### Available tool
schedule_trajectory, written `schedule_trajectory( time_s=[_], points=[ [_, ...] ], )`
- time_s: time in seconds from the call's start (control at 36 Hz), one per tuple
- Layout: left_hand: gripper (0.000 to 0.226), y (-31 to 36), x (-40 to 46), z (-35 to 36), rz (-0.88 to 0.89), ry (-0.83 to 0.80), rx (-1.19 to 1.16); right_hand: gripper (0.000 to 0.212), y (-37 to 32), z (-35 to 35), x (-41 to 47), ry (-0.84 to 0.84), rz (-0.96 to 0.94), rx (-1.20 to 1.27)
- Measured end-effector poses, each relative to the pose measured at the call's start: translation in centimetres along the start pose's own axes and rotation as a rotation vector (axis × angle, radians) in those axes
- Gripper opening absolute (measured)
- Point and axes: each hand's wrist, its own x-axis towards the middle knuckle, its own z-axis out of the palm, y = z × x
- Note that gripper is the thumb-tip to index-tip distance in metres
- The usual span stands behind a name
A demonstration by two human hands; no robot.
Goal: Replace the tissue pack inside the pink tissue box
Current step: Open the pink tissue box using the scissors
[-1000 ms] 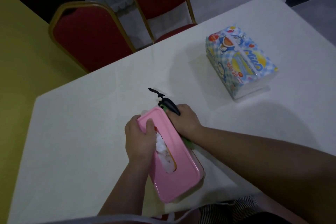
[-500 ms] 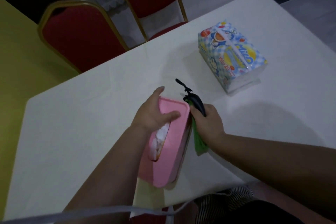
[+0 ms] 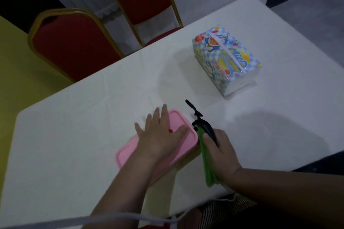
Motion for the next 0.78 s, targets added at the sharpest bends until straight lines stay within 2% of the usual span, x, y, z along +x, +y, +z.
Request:
schedule_trajectory(
  time_s=[0.08, 0.14, 0.22, 0.39, 0.58, 0.78],
  points=[
    [0.073, 0.1, -1.0, 2.2, 0.005, 0.202, -0.018, 0.017, -0.5, -0.5, -0.1, -0.027, 0.035, 0.034],
    [0.069, 0.0, -0.9, 2.8, 0.021, 0.266, -0.015, 0.017, -0.8, -0.4, 0.4, -0.049, 0.065, 0.043],
    [0.069, -0.2, -0.7, 2.9, 0.046, 0.276, -0.015, 0.02, -1.5, 0.1, 1.8, -0.072, 0.115, 0.039],
    [0.072, -0.1, -0.7, 2.8, 0.052, 0.277, -0.014, 0.046, -1.6, 1.4, 5.9, -0.169, 0.098, -0.064],
    [0.076, -0.1, -0.6, 2.9, 0.043, 0.283, -0.004, 0.046, -3.6, 2.2, 8.5, -0.246, 0.026, -0.15],
    [0.077, -0.2, -0.5, 3.0, 0.048, 0.293, -0.002, 0.048, -4.6, 2.5, 9.8, -0.336, 0.069, -0.137]
  ],
)
